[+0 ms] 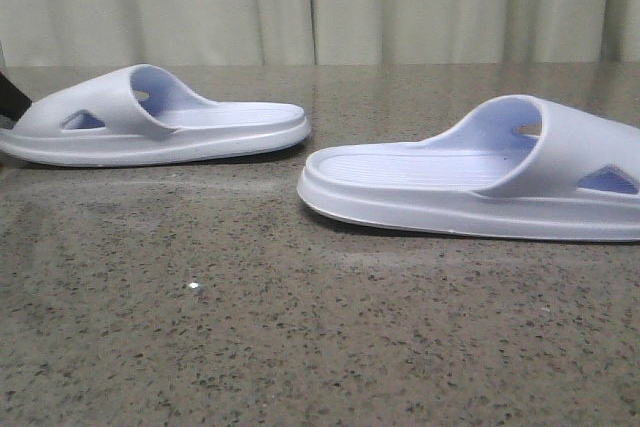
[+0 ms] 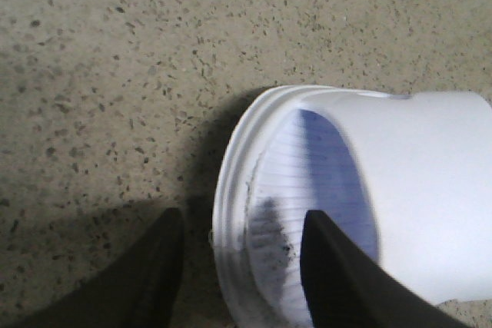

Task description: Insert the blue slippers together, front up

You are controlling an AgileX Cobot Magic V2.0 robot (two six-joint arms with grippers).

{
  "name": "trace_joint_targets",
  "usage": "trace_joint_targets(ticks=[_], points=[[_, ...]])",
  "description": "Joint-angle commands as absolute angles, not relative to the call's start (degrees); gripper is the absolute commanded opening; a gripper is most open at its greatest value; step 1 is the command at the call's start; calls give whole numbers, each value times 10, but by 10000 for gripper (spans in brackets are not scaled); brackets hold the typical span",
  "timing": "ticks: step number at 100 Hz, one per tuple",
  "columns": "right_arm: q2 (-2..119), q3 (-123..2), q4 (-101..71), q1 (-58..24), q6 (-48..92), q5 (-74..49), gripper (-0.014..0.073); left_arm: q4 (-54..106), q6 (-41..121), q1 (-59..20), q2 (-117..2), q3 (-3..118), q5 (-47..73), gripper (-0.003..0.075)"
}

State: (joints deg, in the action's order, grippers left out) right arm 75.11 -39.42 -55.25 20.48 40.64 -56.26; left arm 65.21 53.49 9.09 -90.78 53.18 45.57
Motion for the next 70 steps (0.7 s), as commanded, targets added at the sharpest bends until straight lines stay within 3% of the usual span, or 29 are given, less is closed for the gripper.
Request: trace_joint_targets(ticks=[1,30,44,61,70], points=[[742,-411,-574,207,416,-549,-107,692,547,84,-892,548,472,307],[742,-411,-574,207,416,-548,-107,692,557,73,-897,549,455,270],[742,-411,-574,207,416,-548,-107,694,557,73,-912,549,473,185],[742,-411,-574,207,416,-548,-107,695,557,73,-913,549,478,19],[742,-411,-574,207,416,-549,-107,695,558,75,-911,549,485,15]])
